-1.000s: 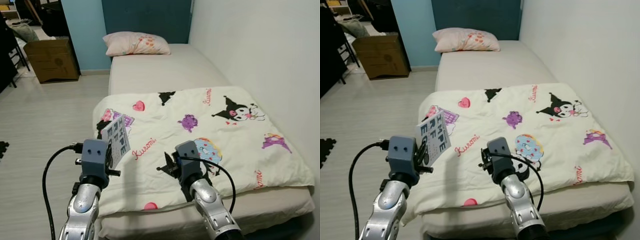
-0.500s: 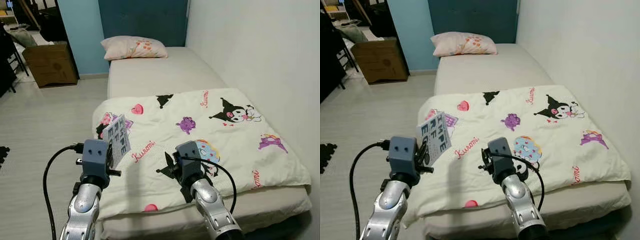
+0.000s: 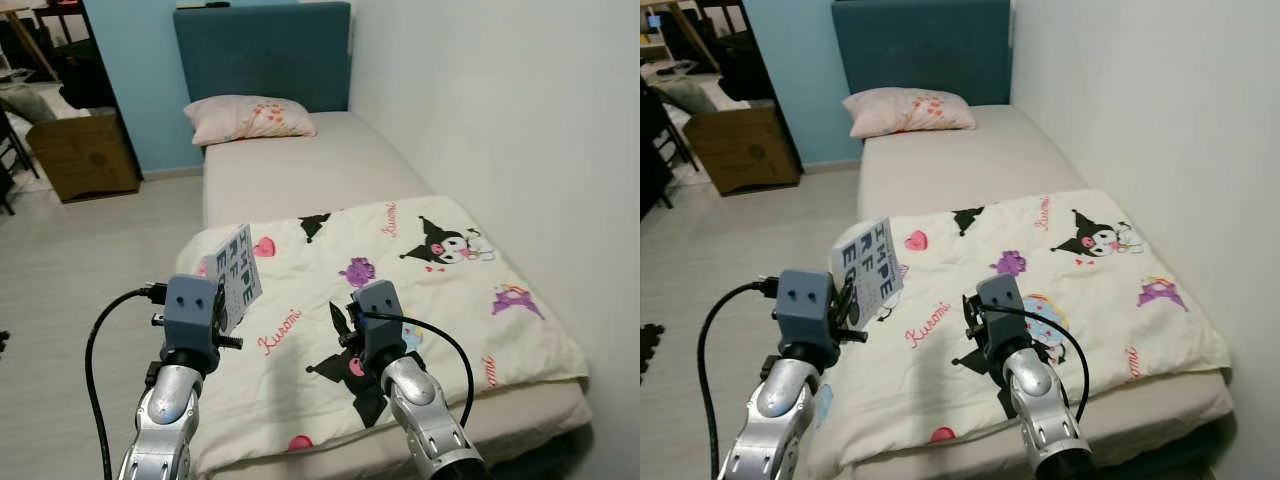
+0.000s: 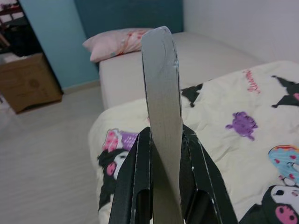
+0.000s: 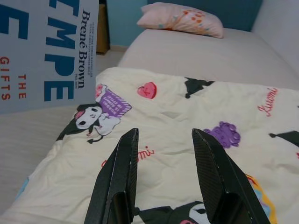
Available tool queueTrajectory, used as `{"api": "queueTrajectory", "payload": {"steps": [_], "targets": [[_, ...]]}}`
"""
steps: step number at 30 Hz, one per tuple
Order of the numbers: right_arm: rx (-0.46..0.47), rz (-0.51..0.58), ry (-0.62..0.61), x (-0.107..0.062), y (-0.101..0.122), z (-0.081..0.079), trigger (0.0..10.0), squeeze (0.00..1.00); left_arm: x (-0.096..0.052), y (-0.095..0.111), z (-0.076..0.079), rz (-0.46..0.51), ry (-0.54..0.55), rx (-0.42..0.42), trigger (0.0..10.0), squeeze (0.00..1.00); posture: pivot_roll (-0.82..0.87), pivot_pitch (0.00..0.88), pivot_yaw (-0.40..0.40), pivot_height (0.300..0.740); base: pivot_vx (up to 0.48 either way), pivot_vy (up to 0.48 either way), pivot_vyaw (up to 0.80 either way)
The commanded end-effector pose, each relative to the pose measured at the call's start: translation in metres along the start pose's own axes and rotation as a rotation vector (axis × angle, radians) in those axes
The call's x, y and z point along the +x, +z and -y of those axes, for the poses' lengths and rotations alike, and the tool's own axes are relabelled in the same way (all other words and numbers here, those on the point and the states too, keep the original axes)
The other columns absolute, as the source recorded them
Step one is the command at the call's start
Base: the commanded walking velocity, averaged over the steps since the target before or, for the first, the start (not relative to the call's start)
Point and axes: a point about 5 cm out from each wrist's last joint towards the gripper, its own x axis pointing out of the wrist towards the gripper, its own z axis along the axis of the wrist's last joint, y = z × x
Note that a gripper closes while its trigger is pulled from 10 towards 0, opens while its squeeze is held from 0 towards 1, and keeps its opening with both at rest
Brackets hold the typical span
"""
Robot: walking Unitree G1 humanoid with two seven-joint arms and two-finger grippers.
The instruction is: Clean up the room
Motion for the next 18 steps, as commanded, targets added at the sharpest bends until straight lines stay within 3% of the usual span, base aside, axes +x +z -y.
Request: {"api": "queueTrajectory", "payload": {"steps": [1, 11, 15, 18], "targets": [[0.019, 0.007, 0.004, -0.002, -0.001, -0.001, 10.0, 0.00, -0.003, 0.004, -0.001, 0.031, 0.003, 0.013, 10.0, 0.00, -0.04, 0.012, 0.003, 0.740, 0.000, 0.000, 0.00], [0.037, 0.007, 0.031, -0.003, -0.003, -0.005, 10.0, 0.00, -0.007, -0.003, 0.001, -0.012, -0.015, 0.011, 10.0, 0.00, -0.03, 0.010, 0.000, 0.740, 0.000, 0.000, 0.00], [-0.013, -0.122, 0.072, -0.008, -0.027, -0.011, 10.0, 0.00, -0.020, -0.035, -0.002, -0.182, 0.026, -0.019, 10.0, 0.00, -0.03, 0.005, -0.003, 0.740, 0.000, 0.000, 0.00], [-0.027, -0.155, 0.075, -0.010, -0.034, -0.012, 10.0, 0.00, -0.026, -0.046, -0.004, -0.235, 0.047, -0.038, 10.0, 0.00, -0.03, 0.001, -0.005, 0.740, 0.000, 0.000, 0.00]]}}
